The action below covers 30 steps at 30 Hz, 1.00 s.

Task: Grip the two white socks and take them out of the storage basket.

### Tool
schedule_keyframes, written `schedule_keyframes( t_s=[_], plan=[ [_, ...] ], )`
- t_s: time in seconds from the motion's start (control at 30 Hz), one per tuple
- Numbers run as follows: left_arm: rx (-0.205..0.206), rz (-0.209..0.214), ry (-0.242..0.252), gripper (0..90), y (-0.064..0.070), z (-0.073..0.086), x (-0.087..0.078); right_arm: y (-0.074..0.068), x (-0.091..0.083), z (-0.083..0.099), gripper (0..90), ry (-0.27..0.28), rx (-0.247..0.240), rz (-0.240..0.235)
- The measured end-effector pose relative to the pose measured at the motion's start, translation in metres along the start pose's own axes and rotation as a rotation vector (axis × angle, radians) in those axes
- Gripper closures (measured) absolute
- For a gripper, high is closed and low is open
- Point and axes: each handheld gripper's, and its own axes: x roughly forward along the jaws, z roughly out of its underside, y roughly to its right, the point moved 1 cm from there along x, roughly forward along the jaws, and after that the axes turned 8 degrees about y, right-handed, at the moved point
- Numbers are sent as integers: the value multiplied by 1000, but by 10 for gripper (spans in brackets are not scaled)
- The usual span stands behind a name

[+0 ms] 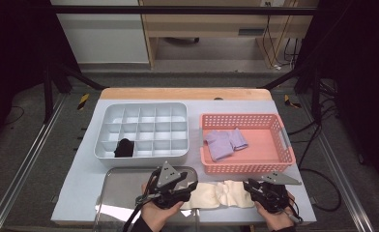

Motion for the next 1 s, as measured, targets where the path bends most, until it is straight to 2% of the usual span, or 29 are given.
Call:
schedule_keyframes(
  t_s=[0.2,0.27,0.77,0.93,1.0],
  plan=[
    [-6,11,-4,508,7,5,14,1,1,3,741,-16,8,10],
    [2,12,-11,510,10,7,20,2,2,4,750,-25,-4,19],
    [9,27,-38,549,25,17,46,9,5,9,780,-59,10,45],
    [3,37,-50,550,30,20,54,11,6,10,783,-66,22,58],
    [-12,44,-50,549,31,20,57,12,5,10,786,-72,30,63]
  ],
)
